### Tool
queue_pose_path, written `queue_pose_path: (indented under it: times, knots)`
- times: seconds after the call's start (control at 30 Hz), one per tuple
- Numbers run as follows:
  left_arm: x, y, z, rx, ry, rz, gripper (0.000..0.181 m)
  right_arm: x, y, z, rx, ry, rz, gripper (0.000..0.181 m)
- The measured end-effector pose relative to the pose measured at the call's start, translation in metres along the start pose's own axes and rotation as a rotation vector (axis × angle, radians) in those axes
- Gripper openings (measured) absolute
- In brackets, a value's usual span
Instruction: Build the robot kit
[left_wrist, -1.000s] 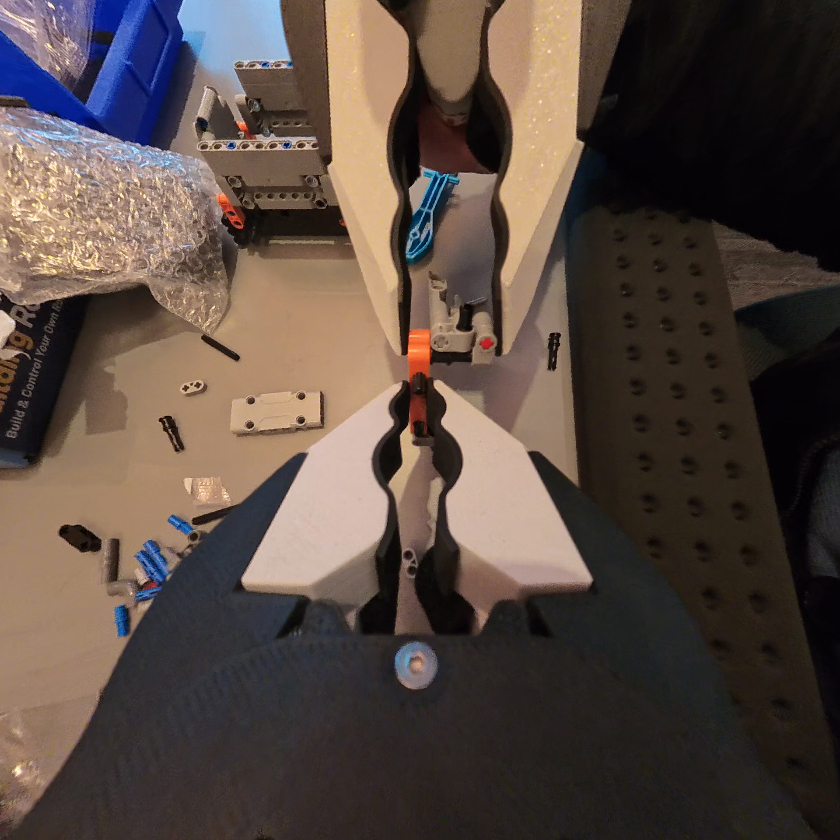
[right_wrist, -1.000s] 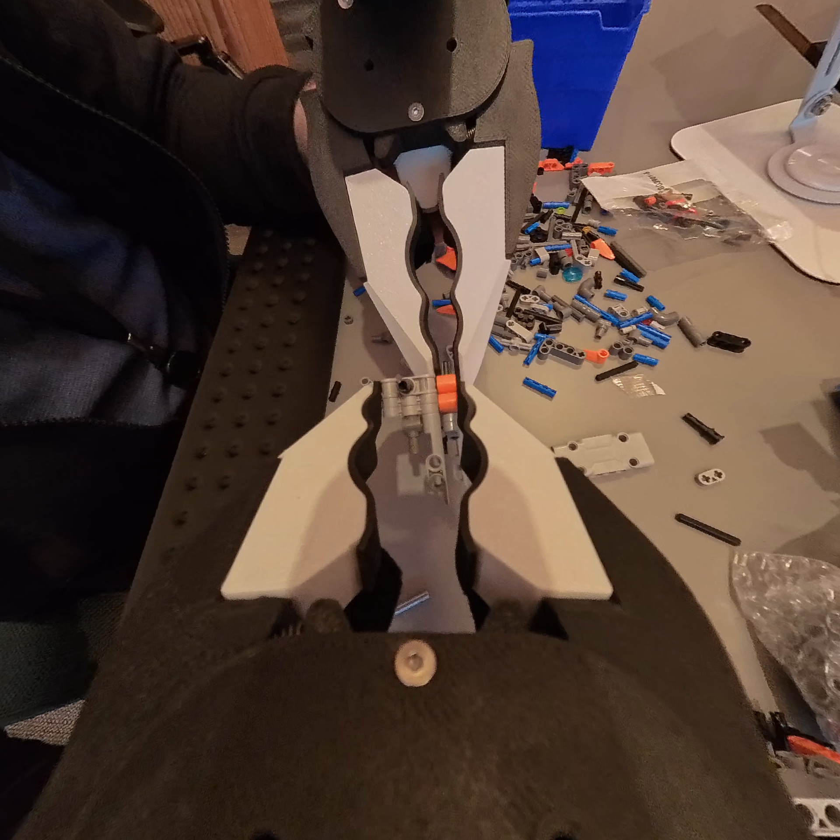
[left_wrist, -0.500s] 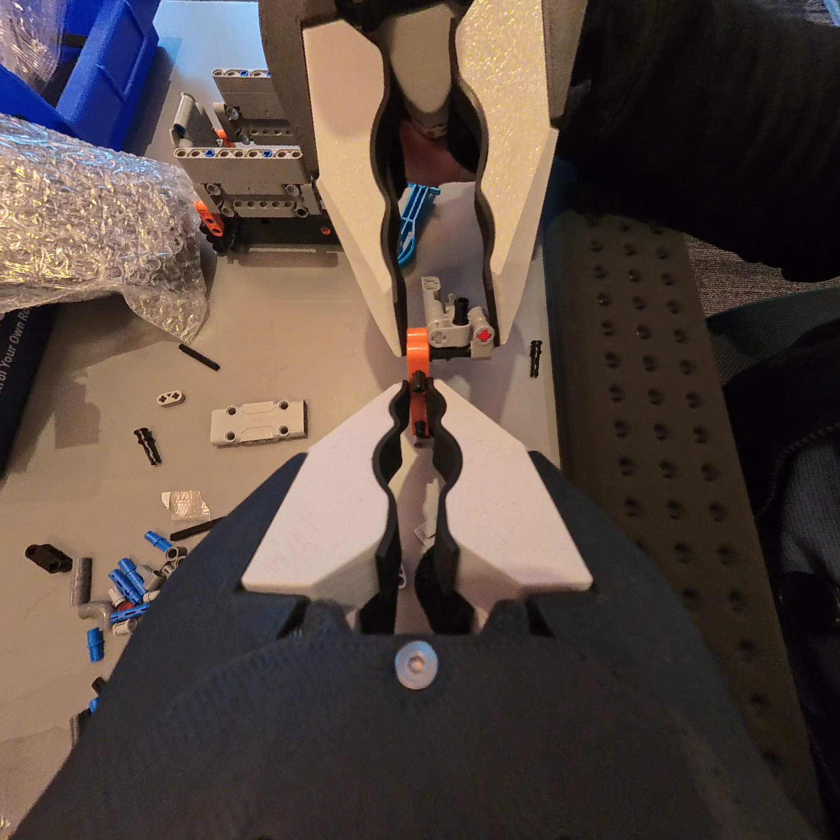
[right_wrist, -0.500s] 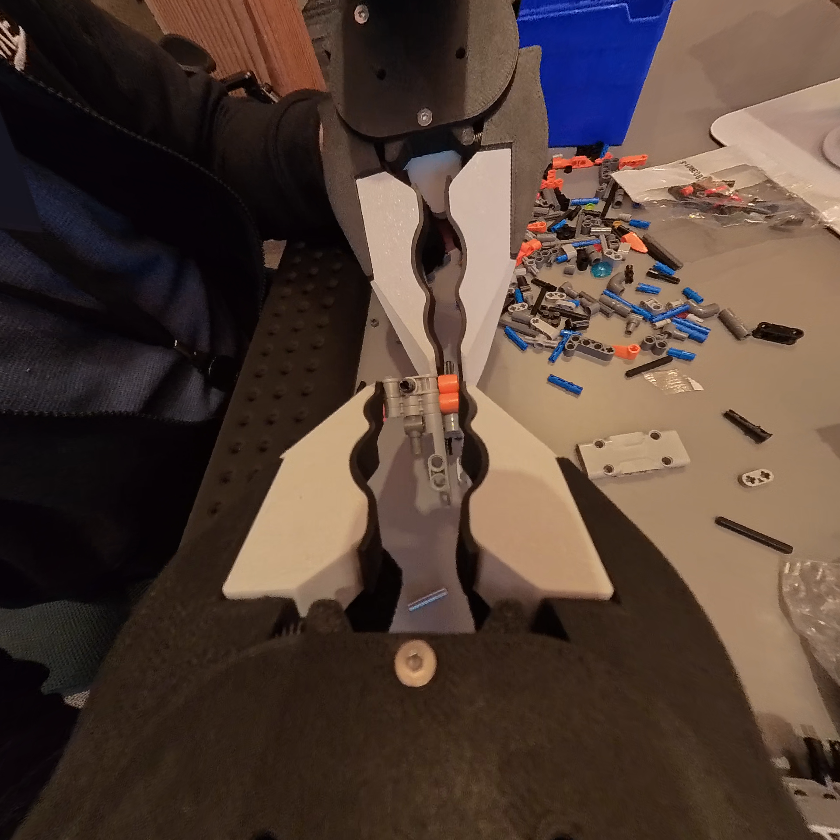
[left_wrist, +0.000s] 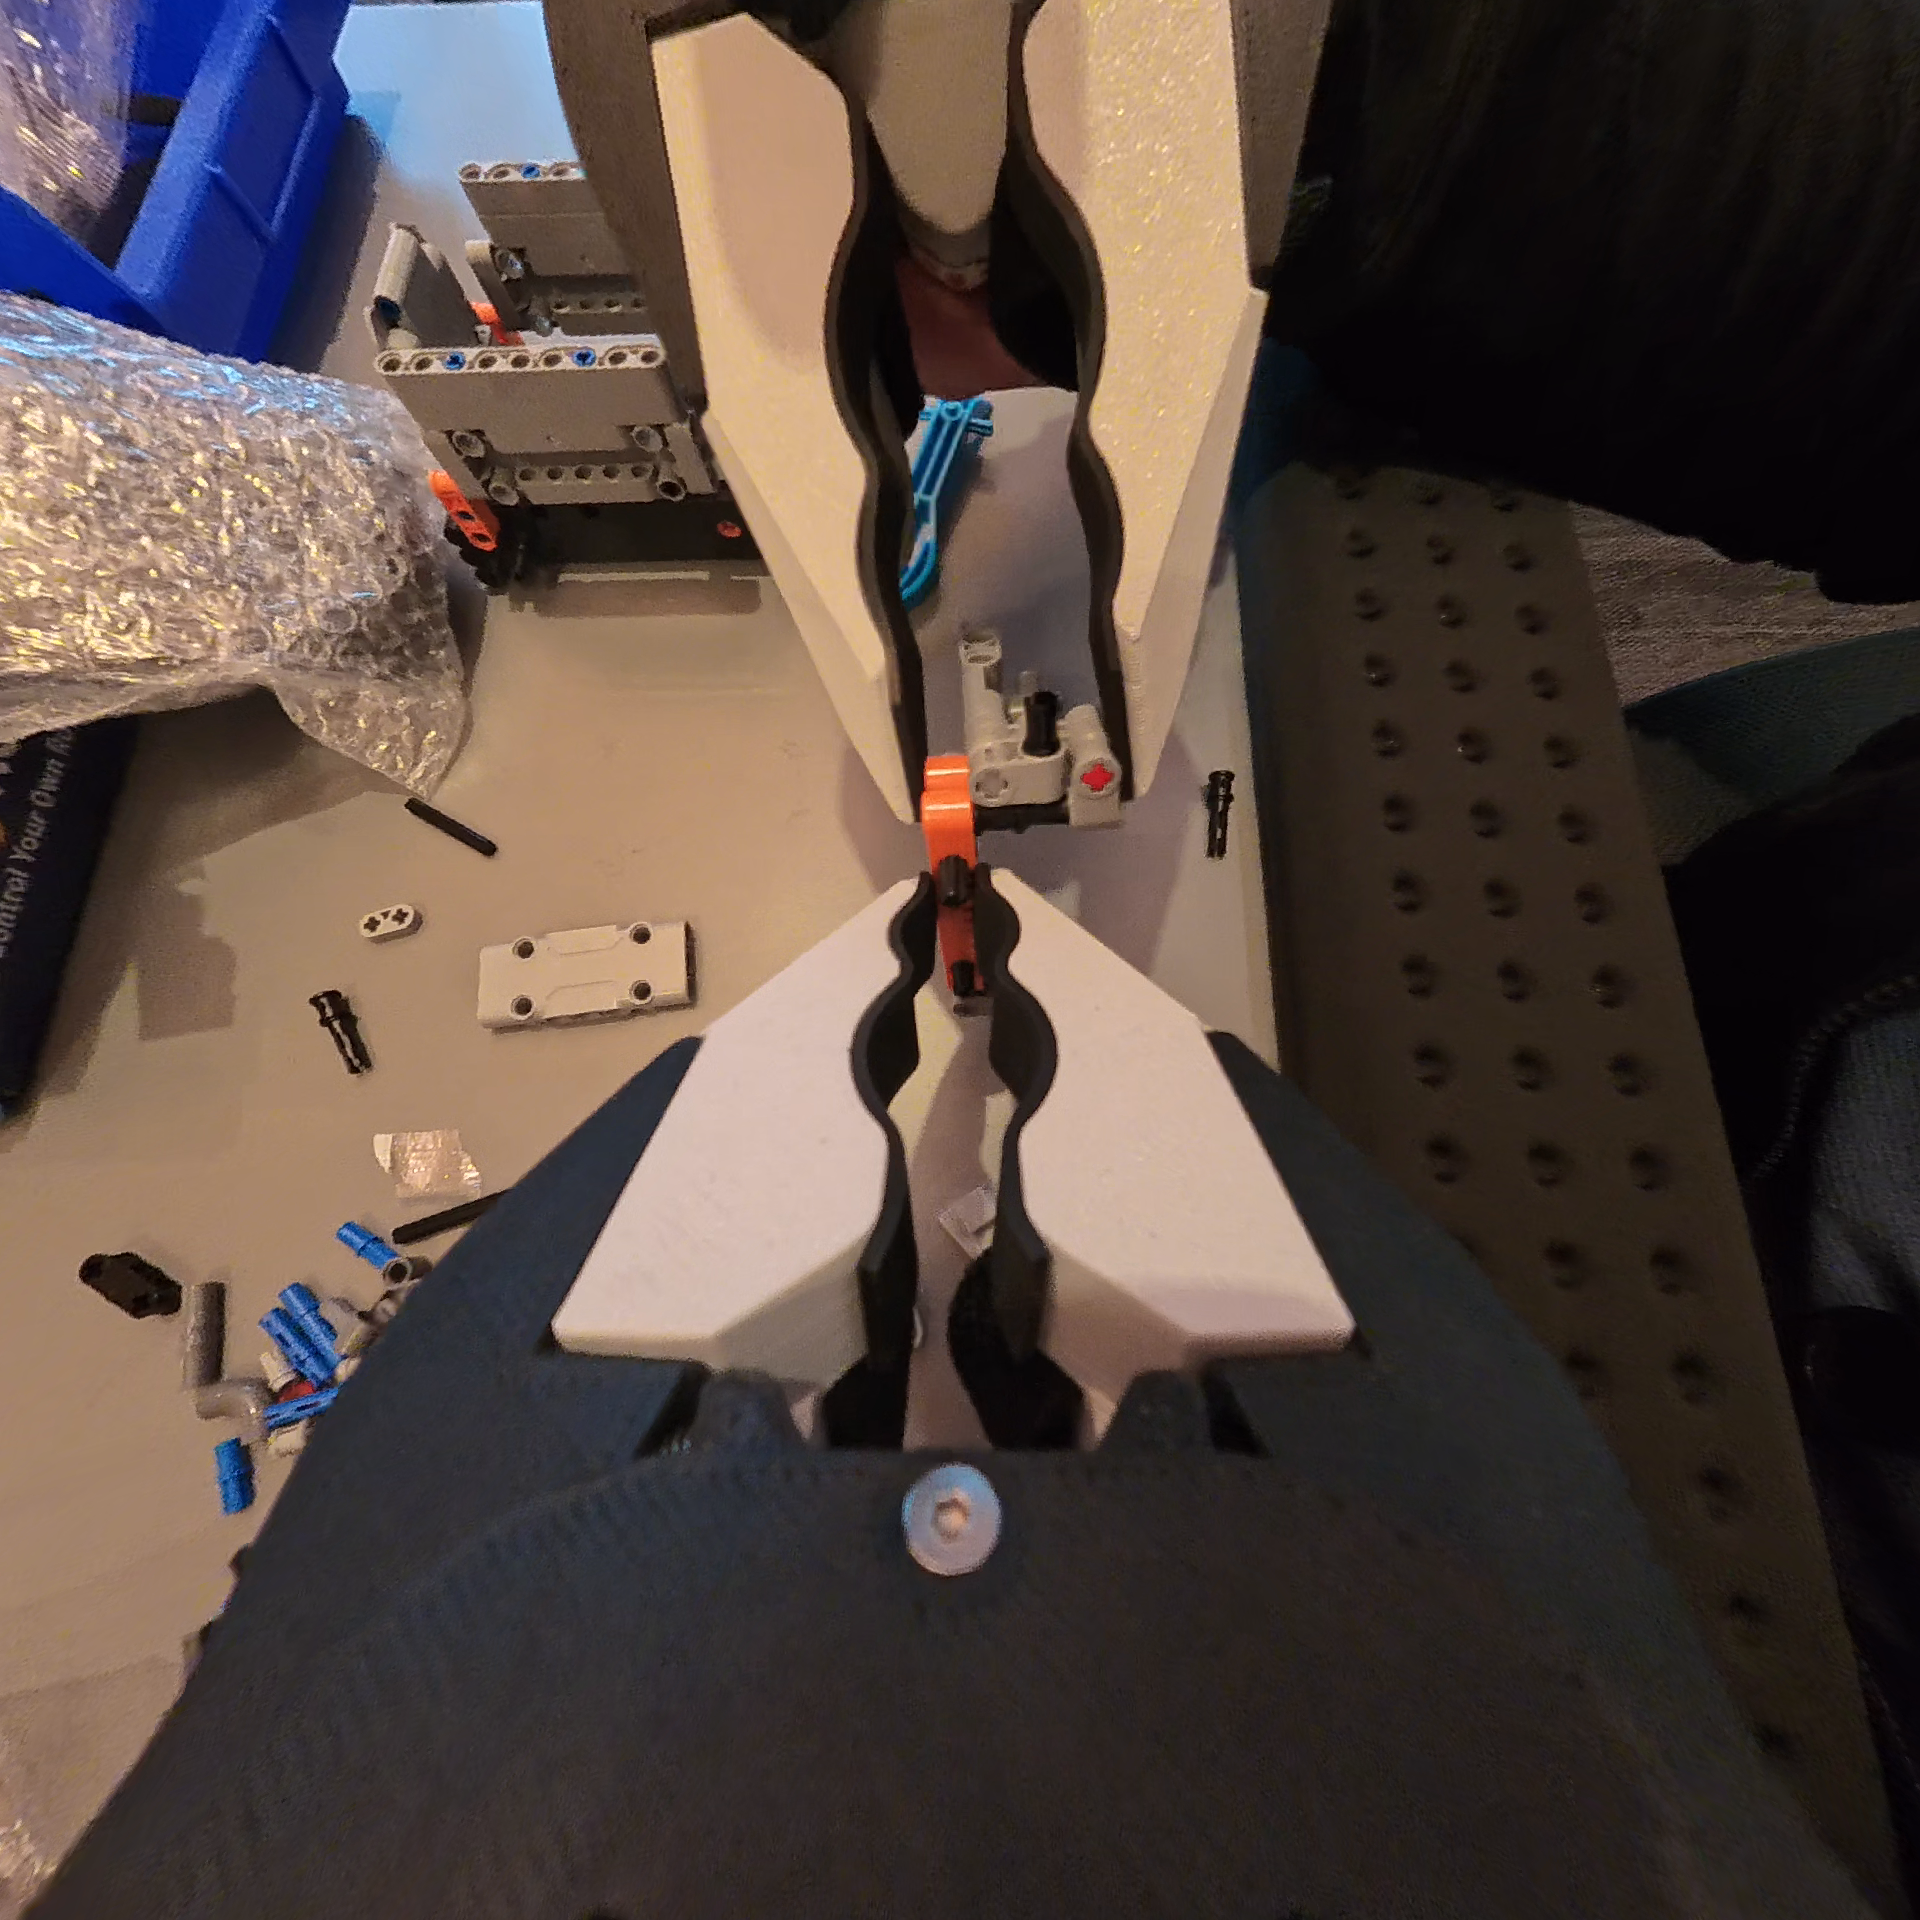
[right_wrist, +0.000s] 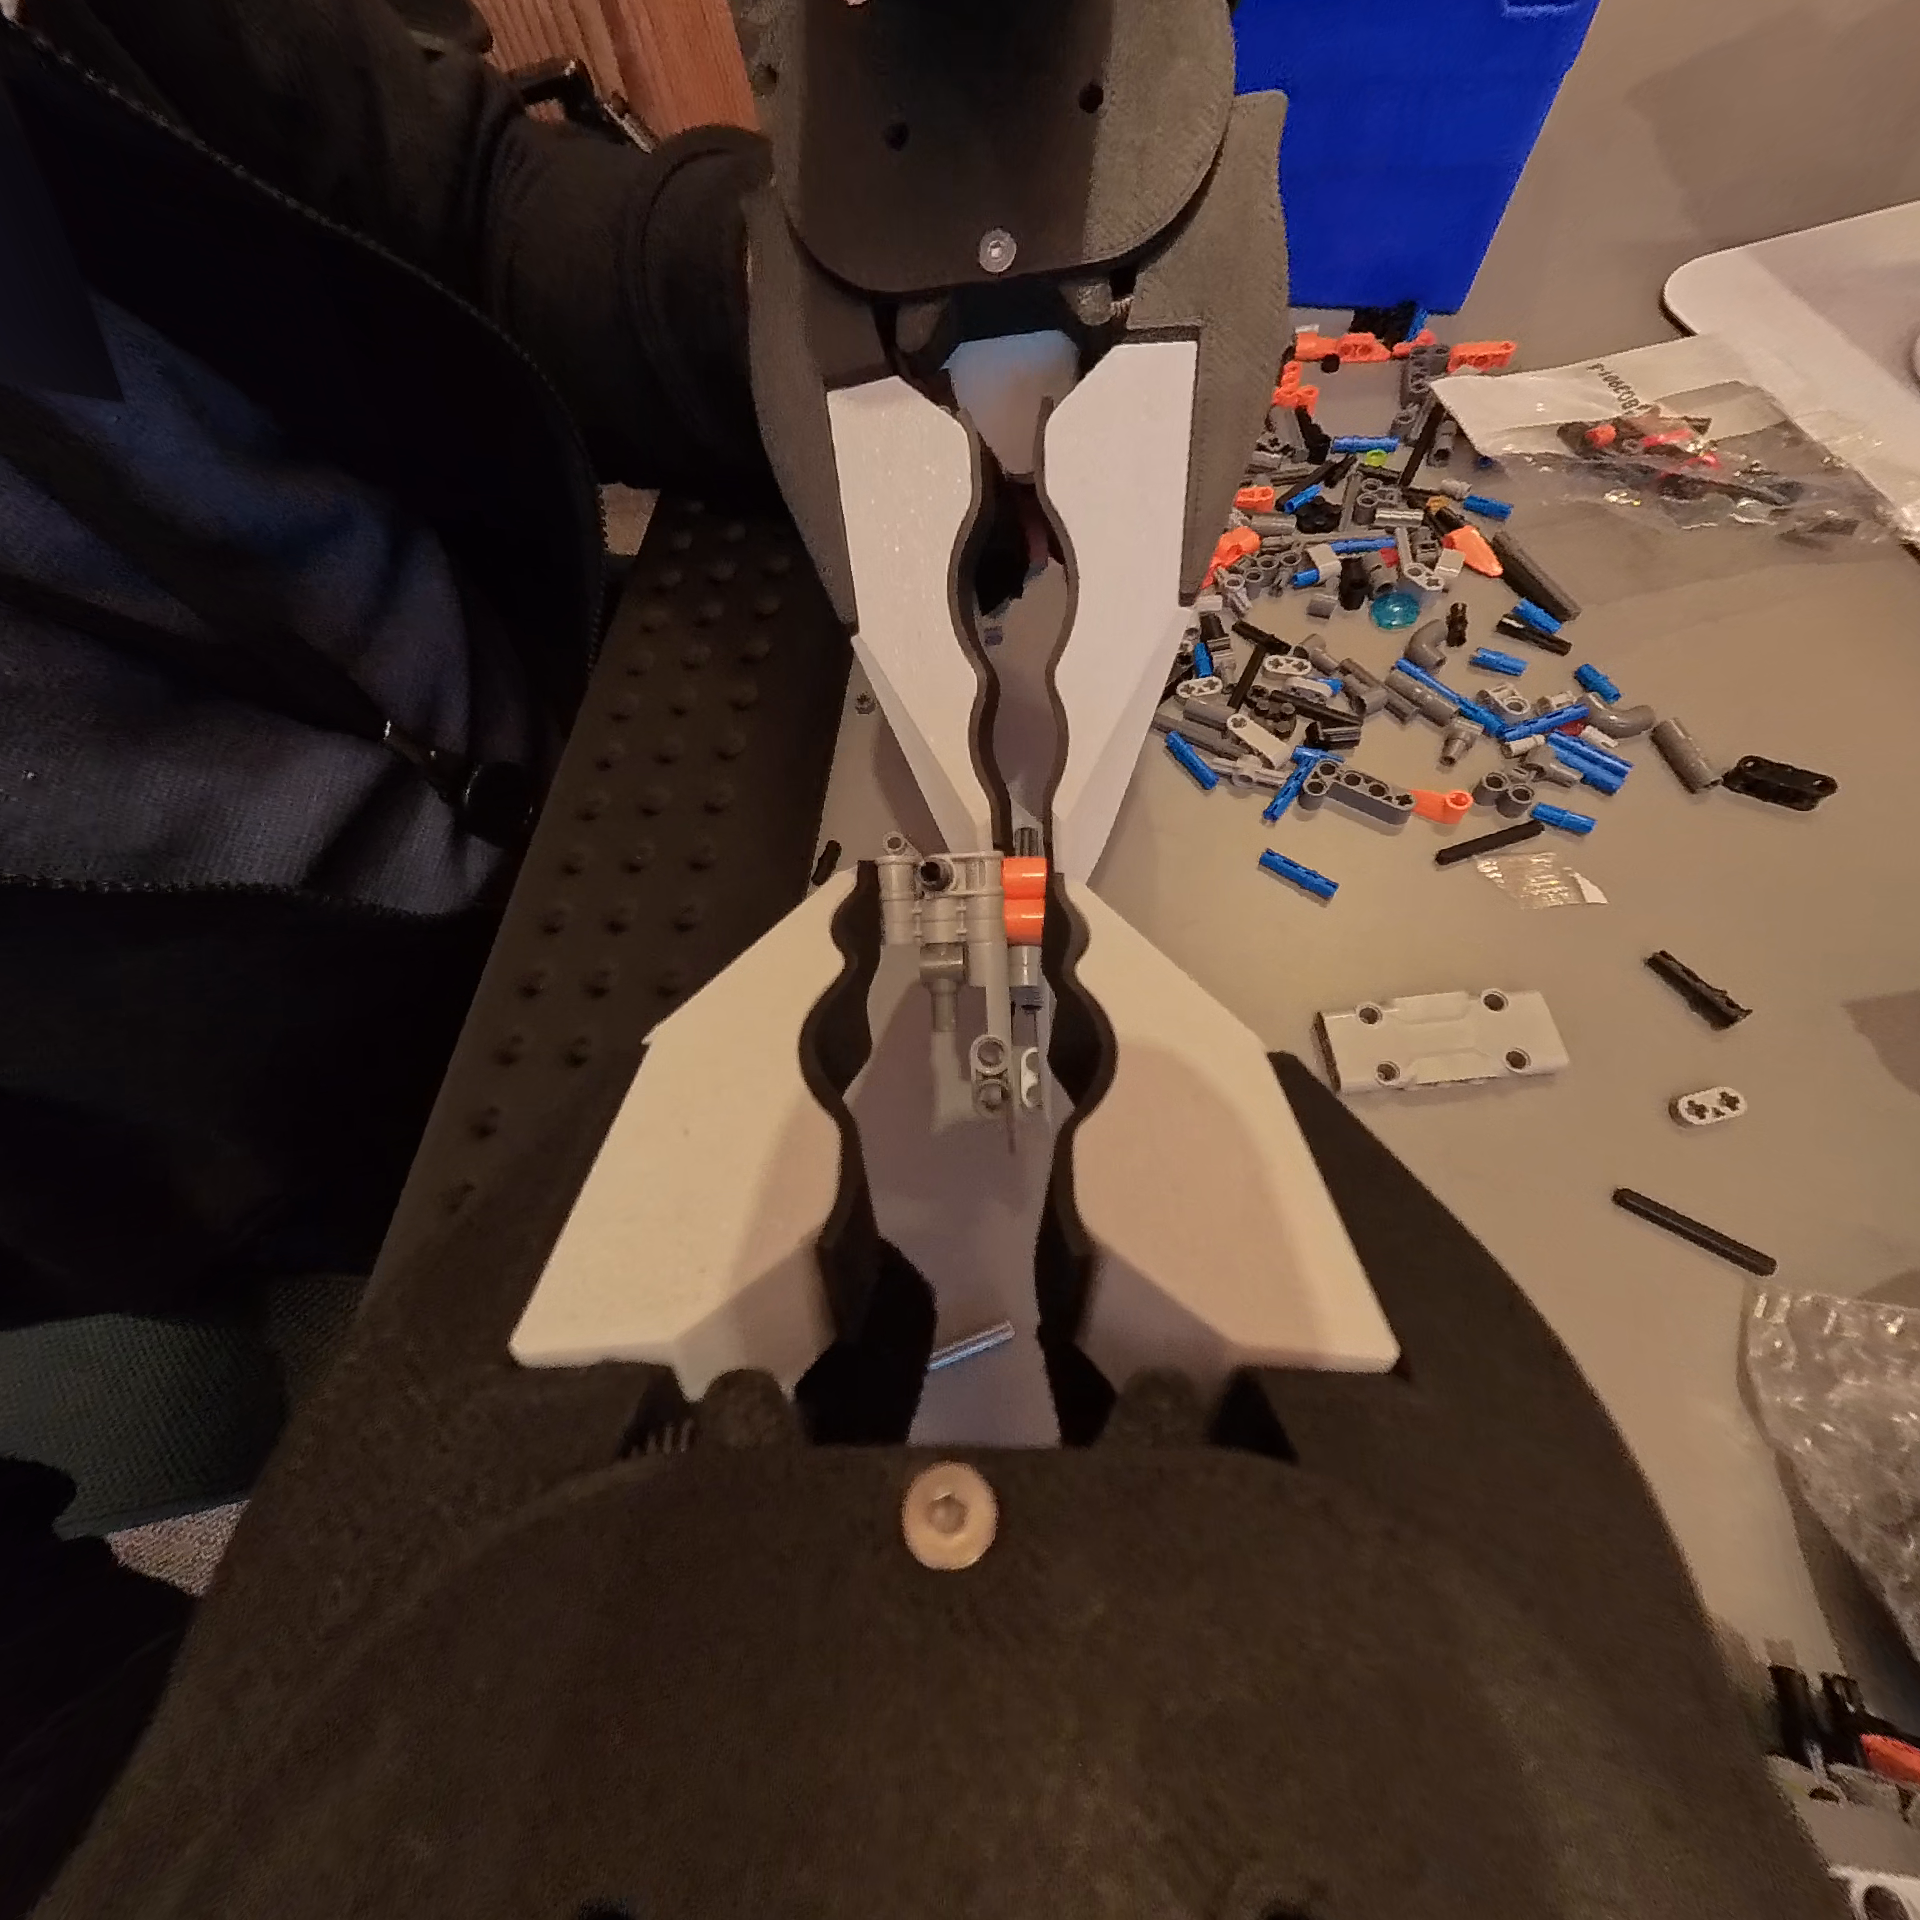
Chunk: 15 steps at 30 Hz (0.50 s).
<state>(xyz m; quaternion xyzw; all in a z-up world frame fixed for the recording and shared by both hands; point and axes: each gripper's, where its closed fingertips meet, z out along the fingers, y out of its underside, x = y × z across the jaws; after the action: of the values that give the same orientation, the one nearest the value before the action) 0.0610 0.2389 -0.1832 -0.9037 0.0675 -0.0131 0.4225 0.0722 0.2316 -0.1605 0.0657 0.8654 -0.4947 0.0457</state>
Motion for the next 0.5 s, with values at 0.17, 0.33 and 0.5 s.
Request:
queue_pose_path:
  times: [0.17, 0.33, 0.5]
  knots:
    - [0.0011, 0.0043, 0.0029, -0.030, -0.001, 0.010, 0.003, 0.0009, 0.0020, 0.0011, 0.003, -0.021, 0.012, 0.029]
    - [-0.0014, 0.0080, 0.0045, -0.048, -0.014, 0.008, 0.003, 0.0034, 0.0059, 0.0059, -0.034, -0.003, -0.008, 0.029]
    - [-0.0078, 0.0086, 0.0033, -0.054, -0.053, 0.011, 0.004, 0.0089, 0.0048, 0.0053, -0.030, 0.002, 0.070, 0.029]
